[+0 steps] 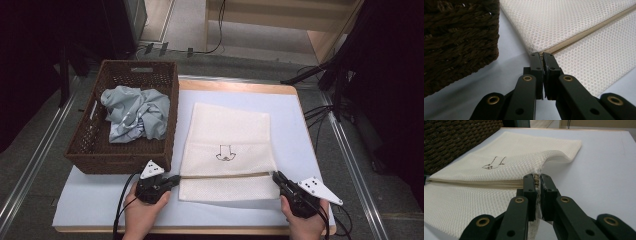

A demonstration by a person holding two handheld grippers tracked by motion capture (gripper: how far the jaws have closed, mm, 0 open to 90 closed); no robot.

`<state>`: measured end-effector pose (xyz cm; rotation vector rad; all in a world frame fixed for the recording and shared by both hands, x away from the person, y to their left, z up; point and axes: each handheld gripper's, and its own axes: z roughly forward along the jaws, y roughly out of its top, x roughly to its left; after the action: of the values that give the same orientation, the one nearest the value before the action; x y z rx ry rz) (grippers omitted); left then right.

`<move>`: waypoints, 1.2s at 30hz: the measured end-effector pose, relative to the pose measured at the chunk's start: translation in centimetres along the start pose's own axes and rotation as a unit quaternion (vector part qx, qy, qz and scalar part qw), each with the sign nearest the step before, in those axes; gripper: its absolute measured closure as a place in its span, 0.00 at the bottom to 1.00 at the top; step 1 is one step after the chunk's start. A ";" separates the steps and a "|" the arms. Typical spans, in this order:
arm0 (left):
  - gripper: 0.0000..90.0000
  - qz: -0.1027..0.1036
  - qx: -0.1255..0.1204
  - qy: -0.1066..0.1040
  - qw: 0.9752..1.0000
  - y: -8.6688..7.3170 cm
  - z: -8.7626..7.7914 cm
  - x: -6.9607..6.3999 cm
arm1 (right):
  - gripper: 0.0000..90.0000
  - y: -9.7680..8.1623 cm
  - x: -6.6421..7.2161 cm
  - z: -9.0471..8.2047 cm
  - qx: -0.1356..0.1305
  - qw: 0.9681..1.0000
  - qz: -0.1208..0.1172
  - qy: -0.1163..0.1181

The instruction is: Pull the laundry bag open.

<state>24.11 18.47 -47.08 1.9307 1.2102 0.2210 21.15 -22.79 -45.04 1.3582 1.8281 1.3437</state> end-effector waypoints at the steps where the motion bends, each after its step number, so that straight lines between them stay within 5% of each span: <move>1: 0.99 0.002 0.000 0.001 1.000 0.0 0.0 0.0 | 0.95 0.0 0.0 0.0 -0.001 1.000 -0.001 -0.001; 14: 0.99 0.010 -0.004 0.003 1.000 -0.2 -0.2 -0.3 | 0.90 -1.1 -0.3 1.4 0.014 0.999 0.001 -0.028; 22: 0.98 0.003 -0.010 0.001 1.000 -0.2 -0.3 -0.1 | 0.76 -1.3 -1.7 1.1 0.002 0.998 0.035 -0.049; 26: 0.96 0.004 -0.010 -0.009 1.000 -0.2 -0.3 -0.1 | 0.70 -1.2 -1.9 0.9 0.002 0.999 0.033 -0.030; 33: 0.72 -0.001 -0.019 0.004 1.000 0.0 -0.8 0.1 | 0.67 -0.5 -0.6 0.8 0.000 1.000 0.013 -0.002; 36: 0.77 0.006 -0.033 0.013 0.999 0.2 -1.3 -0.1 | 0.70 -0.5 -0.2 1.0 0.000 1.000 0.005 0.022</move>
<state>23.47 19.10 -46.08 1.8832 1.1943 0.2900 21.77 -22.57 -45.94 1.3490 1.8520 1.3885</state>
